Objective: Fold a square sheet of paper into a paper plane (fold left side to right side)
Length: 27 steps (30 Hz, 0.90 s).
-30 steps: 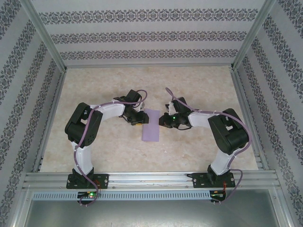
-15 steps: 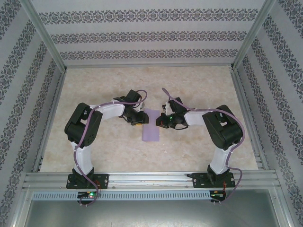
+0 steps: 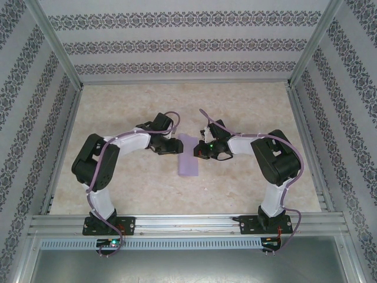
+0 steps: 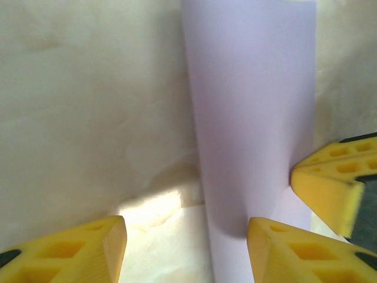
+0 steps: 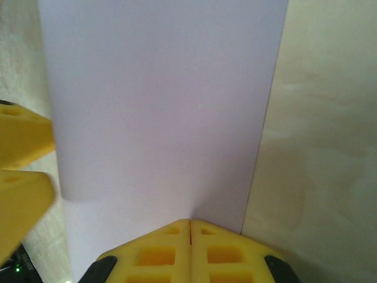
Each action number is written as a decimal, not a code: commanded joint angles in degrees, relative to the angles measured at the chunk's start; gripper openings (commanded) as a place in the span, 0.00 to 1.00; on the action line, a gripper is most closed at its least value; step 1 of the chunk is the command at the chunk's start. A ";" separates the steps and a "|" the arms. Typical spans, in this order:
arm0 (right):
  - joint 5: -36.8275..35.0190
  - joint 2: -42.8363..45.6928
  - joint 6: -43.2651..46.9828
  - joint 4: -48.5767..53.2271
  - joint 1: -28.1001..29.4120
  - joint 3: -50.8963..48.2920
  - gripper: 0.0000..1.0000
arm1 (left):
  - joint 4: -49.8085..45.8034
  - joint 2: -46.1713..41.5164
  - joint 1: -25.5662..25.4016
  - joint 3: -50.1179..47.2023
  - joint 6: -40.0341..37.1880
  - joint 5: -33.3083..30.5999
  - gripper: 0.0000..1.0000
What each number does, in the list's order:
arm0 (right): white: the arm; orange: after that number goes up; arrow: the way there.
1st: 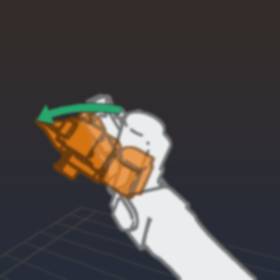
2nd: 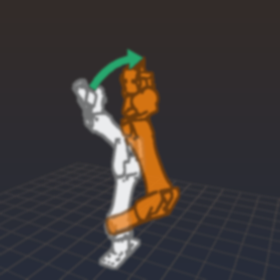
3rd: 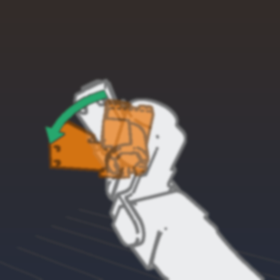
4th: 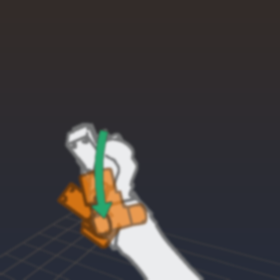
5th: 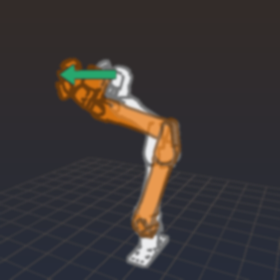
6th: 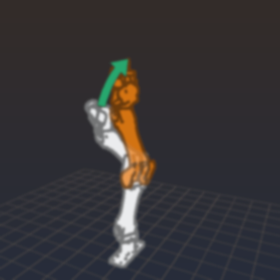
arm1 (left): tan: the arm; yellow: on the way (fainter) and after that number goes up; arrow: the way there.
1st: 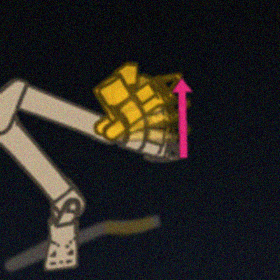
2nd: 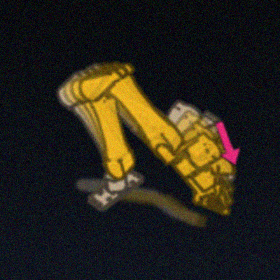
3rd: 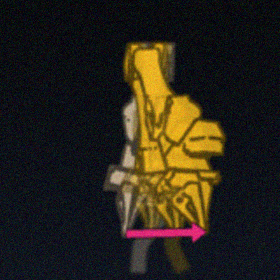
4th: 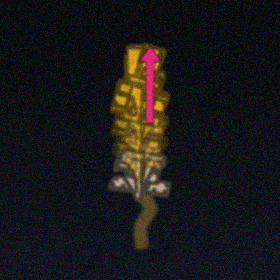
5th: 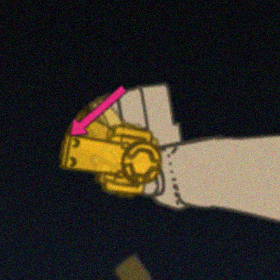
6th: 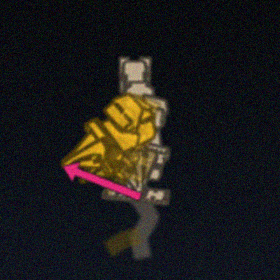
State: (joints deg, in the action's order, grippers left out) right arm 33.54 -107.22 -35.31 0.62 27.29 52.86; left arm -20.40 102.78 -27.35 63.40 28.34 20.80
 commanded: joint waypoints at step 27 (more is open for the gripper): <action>-8.90 -5.94 3.38 9.74 1.14 -0.07 0.00 | 11.61 5.93 0.28 -4.37 0.13 13.00 0.12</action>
State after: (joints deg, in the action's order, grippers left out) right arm 33.50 -108.18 -34.04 2.66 27.55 54.68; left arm -8.84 107.44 -27.27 59.88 29.54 36.21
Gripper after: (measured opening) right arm 0.043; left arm 0.117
